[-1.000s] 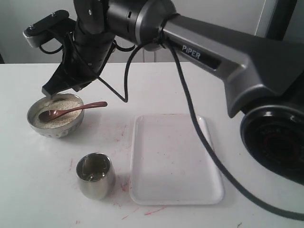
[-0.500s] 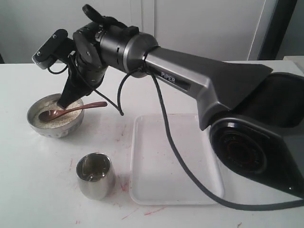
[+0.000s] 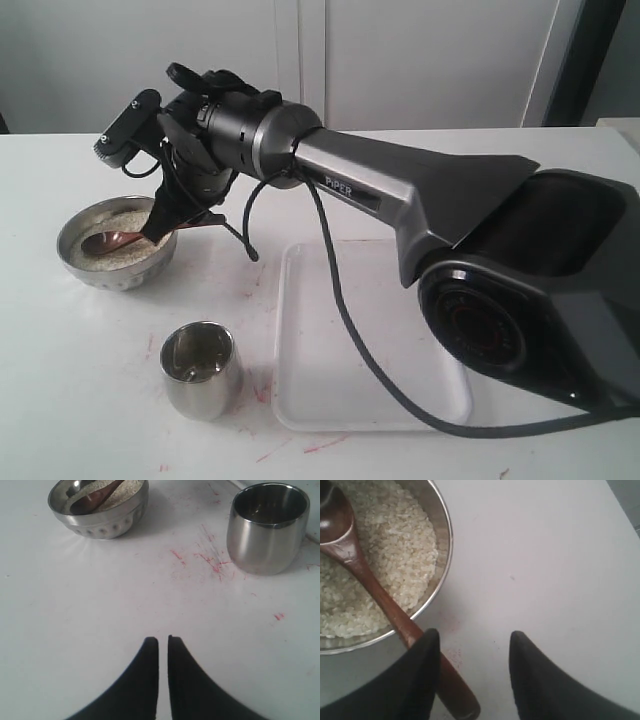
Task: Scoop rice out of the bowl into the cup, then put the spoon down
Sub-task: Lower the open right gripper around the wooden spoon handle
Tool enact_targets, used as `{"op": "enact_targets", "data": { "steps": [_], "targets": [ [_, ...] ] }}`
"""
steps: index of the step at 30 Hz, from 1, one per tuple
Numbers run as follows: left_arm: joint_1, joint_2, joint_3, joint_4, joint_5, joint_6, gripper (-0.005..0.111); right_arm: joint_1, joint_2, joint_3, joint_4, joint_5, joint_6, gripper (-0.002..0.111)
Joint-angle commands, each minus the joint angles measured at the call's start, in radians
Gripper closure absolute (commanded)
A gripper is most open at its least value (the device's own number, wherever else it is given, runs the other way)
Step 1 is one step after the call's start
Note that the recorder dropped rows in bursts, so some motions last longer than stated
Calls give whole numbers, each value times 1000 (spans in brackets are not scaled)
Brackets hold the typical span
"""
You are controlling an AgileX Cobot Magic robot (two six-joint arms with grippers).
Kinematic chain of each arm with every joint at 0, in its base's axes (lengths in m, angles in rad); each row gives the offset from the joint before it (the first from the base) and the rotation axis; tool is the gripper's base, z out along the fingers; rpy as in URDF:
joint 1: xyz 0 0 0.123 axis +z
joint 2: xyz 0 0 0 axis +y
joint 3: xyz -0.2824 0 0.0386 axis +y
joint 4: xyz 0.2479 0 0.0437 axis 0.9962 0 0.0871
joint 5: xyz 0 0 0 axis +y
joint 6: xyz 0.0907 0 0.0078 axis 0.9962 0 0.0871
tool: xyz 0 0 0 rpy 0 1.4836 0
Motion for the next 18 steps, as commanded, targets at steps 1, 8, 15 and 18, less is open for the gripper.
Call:
{"op": "enact_targets", "data": {
  "steps": [1,8,15,18],
  "targets": [
    [-5,-3,5,-11,2,2,92,-6,7,-2,-10,16,8,64],
    [-5,-3,5,-11,2,2,92,-6,18,-2,-6,39,8,64],
    [-5,-3,5,-11,2,2,92,-6,16,-2,-6,43,8,64],
    [-5,-3,5,-11,2,2,92,-6,10,-2,-6,54,-7,64]
  ]
}}
